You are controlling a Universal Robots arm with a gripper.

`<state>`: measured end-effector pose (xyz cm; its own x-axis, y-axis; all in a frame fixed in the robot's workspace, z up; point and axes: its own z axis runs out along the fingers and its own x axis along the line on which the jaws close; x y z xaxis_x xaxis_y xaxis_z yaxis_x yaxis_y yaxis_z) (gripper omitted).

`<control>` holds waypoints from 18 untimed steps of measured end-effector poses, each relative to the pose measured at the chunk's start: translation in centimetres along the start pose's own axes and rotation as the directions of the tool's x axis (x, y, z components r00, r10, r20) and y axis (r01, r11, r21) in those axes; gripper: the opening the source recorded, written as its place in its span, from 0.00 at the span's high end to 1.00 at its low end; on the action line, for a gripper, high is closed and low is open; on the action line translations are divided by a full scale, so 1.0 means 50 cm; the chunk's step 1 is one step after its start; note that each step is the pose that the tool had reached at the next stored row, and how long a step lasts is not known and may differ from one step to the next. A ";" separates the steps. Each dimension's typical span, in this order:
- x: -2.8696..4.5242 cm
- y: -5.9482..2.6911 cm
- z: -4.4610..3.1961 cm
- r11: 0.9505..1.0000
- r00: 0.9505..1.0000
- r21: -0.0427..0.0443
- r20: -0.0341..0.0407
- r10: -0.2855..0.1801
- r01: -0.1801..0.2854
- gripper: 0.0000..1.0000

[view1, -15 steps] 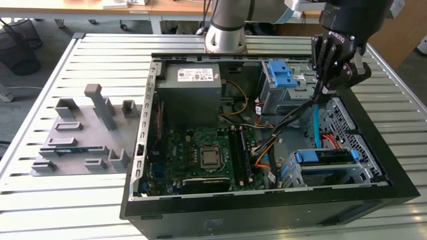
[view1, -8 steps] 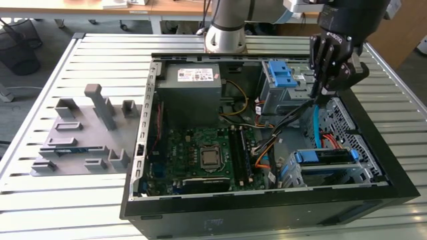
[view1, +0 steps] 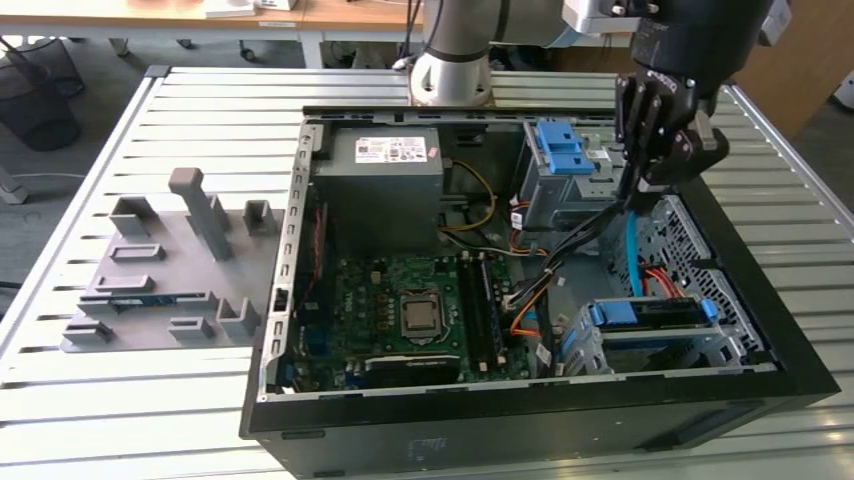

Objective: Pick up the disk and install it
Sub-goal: 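Insert the second disk wire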

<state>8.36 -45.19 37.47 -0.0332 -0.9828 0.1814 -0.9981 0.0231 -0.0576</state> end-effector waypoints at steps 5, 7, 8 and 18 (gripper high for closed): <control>-0.005 0.000 0.011 1.000 1.000 0.001 -0.020 -0.001 0.001 0.75; -0.007 0.000 0.012 1.000 0.999 0.001 -0.044 -0.002 0.002 0.75; -0.008 0.000 0.012 1.000 0.998 0.002 -0.062 -0.002 0.002 0.75; -0.015 0.000 0.015 1.000 0.979 0.006 -0.205 -0.006 0.008 0.76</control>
<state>8.43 -44.60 36.60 -0.0371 -0.9246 0.3791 -0.9979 0.0145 -0.0624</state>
